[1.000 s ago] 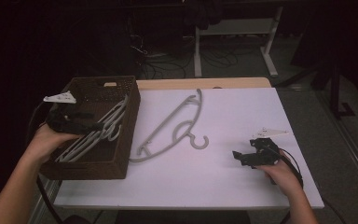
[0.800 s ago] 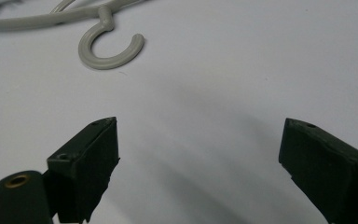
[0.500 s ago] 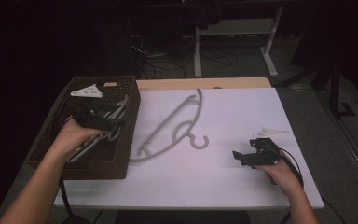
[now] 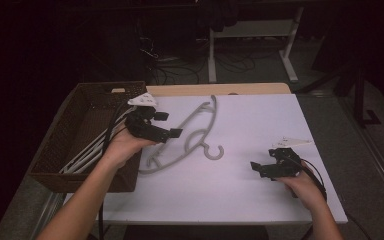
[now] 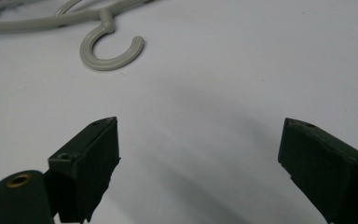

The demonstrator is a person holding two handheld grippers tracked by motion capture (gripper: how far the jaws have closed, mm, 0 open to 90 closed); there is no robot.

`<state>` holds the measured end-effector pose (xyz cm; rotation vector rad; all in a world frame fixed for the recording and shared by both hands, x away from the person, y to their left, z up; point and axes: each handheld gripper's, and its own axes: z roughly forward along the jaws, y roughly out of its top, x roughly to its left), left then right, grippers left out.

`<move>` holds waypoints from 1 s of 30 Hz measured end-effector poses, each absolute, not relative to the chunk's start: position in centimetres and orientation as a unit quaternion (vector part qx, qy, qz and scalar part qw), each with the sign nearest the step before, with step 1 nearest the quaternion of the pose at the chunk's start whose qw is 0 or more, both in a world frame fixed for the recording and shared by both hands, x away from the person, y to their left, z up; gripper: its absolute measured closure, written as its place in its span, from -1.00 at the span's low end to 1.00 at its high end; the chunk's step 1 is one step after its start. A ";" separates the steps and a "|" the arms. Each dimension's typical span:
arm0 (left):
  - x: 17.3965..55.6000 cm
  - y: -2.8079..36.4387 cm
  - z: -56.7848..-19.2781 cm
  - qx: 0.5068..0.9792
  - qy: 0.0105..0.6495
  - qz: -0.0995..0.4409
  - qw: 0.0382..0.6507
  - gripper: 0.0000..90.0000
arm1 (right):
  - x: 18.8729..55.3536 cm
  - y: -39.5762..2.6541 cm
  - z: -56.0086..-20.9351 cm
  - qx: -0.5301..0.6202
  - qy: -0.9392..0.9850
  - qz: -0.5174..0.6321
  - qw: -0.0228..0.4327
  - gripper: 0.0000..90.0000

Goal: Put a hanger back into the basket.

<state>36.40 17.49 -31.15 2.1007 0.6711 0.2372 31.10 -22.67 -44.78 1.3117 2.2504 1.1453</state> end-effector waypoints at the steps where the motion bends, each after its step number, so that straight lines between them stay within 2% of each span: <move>1: 36.5 16.8 -31.5 0.850 0.271 0.097 0.441 -0.54 | 31.1 -22.7 -44.8 0.455 0.782 0.399 0.148 -0.73; 8: 37.6 13.9 -34.4 0.858 0.276 0.101 0.421 -0.16 | 31.1 -22.6 -44.8 0.452 0.785 0.398 0.146 -0.73; 9: 37.6 13.9 -34.4 0.858 0.276 0.101 0.421 -0.06 | 31.1 -22.6 -44.8 0.452 0.785 0.398 0.146 -0.73; 10: 38.2 13.1 -35.6 0.864 0.274 0.092 0.413 0.13 | 31.1 -22.5 -44.8 0.451 0.786 0.397 0.147 -0.73; 11: 38.5 12.8 -36.2 0.866 0.272 0.093 0.408 0.13 | 31.1 -22.5 -44.8 0.451 0.786 0.397 0.147 -0.73; 12: 38.7 12.5 -36.7 0.869 0.272 0.094 0.403 0.23 | 31.1 -22.5 -44.8 0.451 0.786 0.398 0.146 -0.73; 13: 39.0 12.3 -37.2 0.871 0.272 0.094 0.398 0.42 | 31.1 -22.5 -44.8 0.449 0.787 0.397 0.146 -0.73; 15: 39.9 11.6 -38.7 0.876 0.277 0.102 0.381 0.67 | 31.1 -22.5 -44.7 0.447 0.787 0.399 0.146 -0.73; 17: 40.3 11.5 -39.1 0.876 0.280 0.104 0.378 0.84 | 31.1 -22.4 -44.7 0.447 0.787 0.399 0.146 -0.73; 18: 40.7 11.3 -39.5 0.876 0.284 0.106 0.374 0.84 | 31.1 -22.4 -44.7 0.447 0.787 0.399 0.146 -0.73; 19: 41.0 11.2 -40.0 0.877 0.286 0.108 0.371 0.99 | 31.1 -22.3 -44.8 0.447 0.789 0.396 0.146 -0.73; 26: 43.2 10.2 -42.9 0.881 0.302 0.101 0.349 1.00 | 31.1 -22.4 -44.8 0.446 0.788 0.398 0.146 -0.73; 30: 44.0 9.5 -44.1 0.887 0.304 0.117 0.328 1.00 | 31.2 -22.4 -44.9 0.447 0.789 0.396 0.144 -0.73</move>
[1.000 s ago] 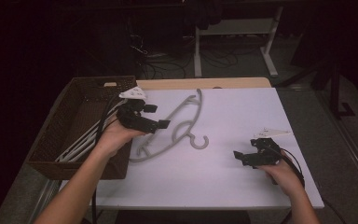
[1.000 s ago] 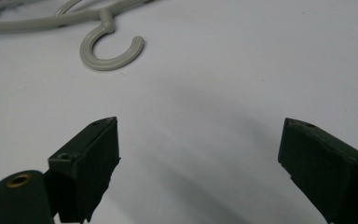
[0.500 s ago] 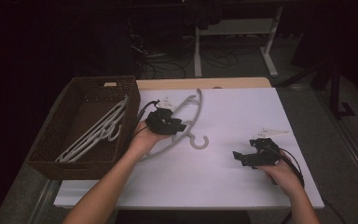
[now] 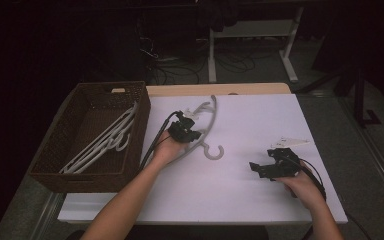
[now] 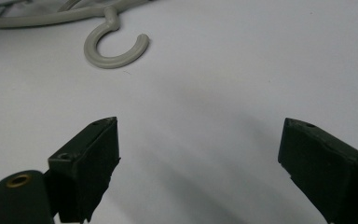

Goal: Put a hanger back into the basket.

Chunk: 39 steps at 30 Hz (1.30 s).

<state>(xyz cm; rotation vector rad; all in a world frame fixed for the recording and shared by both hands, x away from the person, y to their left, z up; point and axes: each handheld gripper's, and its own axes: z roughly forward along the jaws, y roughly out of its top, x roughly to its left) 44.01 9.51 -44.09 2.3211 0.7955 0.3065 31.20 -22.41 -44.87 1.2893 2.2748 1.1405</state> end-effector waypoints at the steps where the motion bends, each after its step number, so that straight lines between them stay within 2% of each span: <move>1: 44.2 9.4 -44.4 0.887 0.305 0.121 0.325 1.00 | 31.2 -22.4 -44.9 0.446 0.790 0.395 0.144 -0.73; 14: 44.4 8.3 -45.3 0.896 0.283 0.106 0.327 1.00 | 31.2 -22.4 -44.9 0.446 0.790 0.396 0.144 -0.73; 30: 38.9 3.8 -45.3 0.926 0.171 0.031 0.336 1.00 | 31.2 -22.4 -44.8 0.446 0.788 0.399 0.145 -0.73; 35: 38.0 3.2 -45.3 0.927 0.161 0.018 0.338 1.00 | 31.2 -22.4 -44.7 0.446 0.788 0.398 0.146 -0.73; 36: 38.0 3.4 -45.1 0.924 0.163 0.020 0.345 0.98 | 31.2 -22.3 -44.7 0.445 0.788 0.399 0.146 -0.73; 37: 38.0 3.4 -45.1 0.924 0.163 0.020 0.345 0.86 | 31.2 -22.3 -44.6 0.445 0.788 0.399 0.148 -0.72; 39: 38.0 3.6 -44.9 0.920 0.171 0.018 0.351 0.81 | 31.2 -22.3 -44.6 0.445 0.788 0.399 0.148 -0.72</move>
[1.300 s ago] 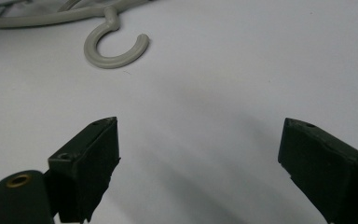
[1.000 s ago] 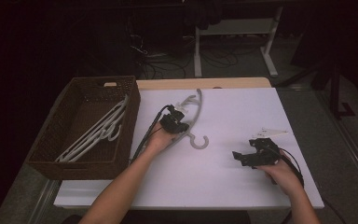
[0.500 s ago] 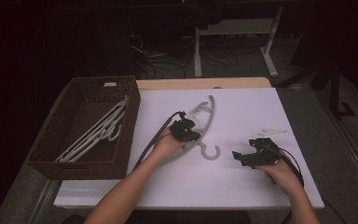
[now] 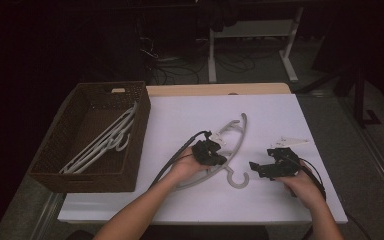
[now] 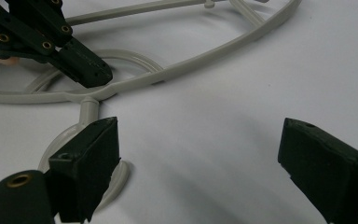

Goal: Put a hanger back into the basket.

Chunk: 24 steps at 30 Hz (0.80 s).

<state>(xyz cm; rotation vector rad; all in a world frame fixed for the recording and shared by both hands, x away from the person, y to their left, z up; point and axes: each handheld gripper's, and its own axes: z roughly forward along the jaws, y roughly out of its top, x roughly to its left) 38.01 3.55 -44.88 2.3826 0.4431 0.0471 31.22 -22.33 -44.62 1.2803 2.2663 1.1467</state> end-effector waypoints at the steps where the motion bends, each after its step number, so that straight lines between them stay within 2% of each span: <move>1: 38.1 4.2 -44.2 0.916 0.175 0.008 0.362 0.81 | 31.2 -22.3 -44.6 0.446 0.788 0.398 0.149 -0.71; 2: 38.1 4.5 -43.9 0.914 0.177 0.009 0.365 0.61 | 31.4 -22.1 -44.4 0.444 0.789 0.398 0.148 -0.70; 3: 38.1 4.8 -43.5 0.911 0.181 0.008 0.370 0.61 | 31.4 -22.1 -44.4 0.444 0.789 0.398 0.148 -0.70; 5: 37.9 5.6 -43.0 0.905 0.186 0.006 0.381 0.41 | 31.7 -21.7 -44.2 0.441 0.793 0.394 0.149 -0.69; 9: 37.4 7.5 -41.8 0.896 0.198 -0.002 0.398 0.15 | 32.3 -21.2 -43.8 0.439 0.800 0.383 0.146 -0.68; 12: 36.9 8.5 -41.4 0.891 0.204 -0.001 0.405 0.08 | 32.9 -20.6 -43.1 0.433 0.809 0.370 0.142 -0.68; 13: 36.1 10.1 -41.2 0.887 0.211 0.008 0.410 -0.01 | 33.5 -20.2 -42.7 0.430 0.815 0.363 0.140 -0.59; 16: 35.7 11.3 -41.4 0.883 0.223 0.011 0.413 -0.23 | 34.4 -19.8 -42.4 0.434 0.814 0.358 0.143 -0.29; 24: 33.9 14.0 -41.5 0.875 0.238 0.026 0.420 -0.50 | 37.3 -18.7 -41.2 0.435 0.816 0.351 0.148 0.54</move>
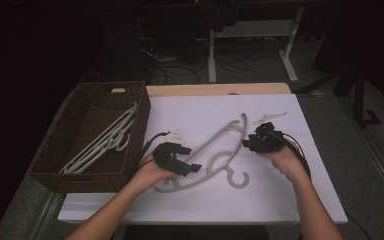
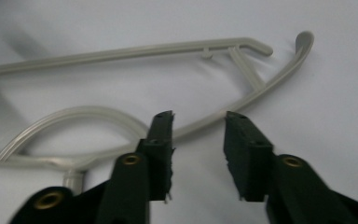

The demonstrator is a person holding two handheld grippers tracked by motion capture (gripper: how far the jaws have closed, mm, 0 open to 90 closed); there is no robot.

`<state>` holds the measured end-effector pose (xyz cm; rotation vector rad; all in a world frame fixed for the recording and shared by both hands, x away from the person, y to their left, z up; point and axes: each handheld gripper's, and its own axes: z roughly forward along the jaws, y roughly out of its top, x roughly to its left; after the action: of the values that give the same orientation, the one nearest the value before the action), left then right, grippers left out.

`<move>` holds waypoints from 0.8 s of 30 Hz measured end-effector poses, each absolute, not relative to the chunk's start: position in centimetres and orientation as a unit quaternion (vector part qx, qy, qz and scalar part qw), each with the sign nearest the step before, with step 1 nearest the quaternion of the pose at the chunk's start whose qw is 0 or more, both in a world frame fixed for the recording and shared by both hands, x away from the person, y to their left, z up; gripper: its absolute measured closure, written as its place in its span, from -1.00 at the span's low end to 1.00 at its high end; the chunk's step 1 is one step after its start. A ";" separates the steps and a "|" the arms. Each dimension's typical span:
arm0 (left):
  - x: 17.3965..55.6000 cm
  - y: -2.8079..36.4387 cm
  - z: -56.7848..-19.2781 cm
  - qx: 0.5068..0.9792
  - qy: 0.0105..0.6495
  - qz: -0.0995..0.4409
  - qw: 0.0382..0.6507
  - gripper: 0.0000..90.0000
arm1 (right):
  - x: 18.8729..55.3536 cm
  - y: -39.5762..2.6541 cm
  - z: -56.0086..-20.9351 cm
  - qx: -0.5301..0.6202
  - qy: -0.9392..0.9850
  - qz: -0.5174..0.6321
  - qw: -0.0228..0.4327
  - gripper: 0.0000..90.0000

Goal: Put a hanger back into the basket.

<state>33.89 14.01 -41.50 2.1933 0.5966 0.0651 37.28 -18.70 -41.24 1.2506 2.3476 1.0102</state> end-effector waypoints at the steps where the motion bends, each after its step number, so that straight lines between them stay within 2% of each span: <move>1: 33.7 14.3 -41.5 0.873 0.241 0.025 0.422 -0.52 | 37.7 -18.5 -41.1 0.435 0.816 0.350 0.148 0.63; 5: 33.0 15.0 -41.8 0.871 0.249 0.026 0.422 -0.61 | 39.4 -17.9 -40.7 0.437 0.818 0.345 0.147 0.90; 7: 32.7 15.1 -42.0 0.873 0.248 0.030 0.419 -0.64 | 40.2 -17.6 -40.6 0.441 0.815 0.347 0.146 0.98; 24: 32.3 14.6 -42.2 0.878 0.238 0.030 0.415 -0.68 | 47.0 -14.8 -41.7 0.456 0.815 0.329 0.142 0.99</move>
<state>32.32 14.64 -42.23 2.2050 0.5975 0.0761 47.04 -14.76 -41.70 1.3149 2.3509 0.9484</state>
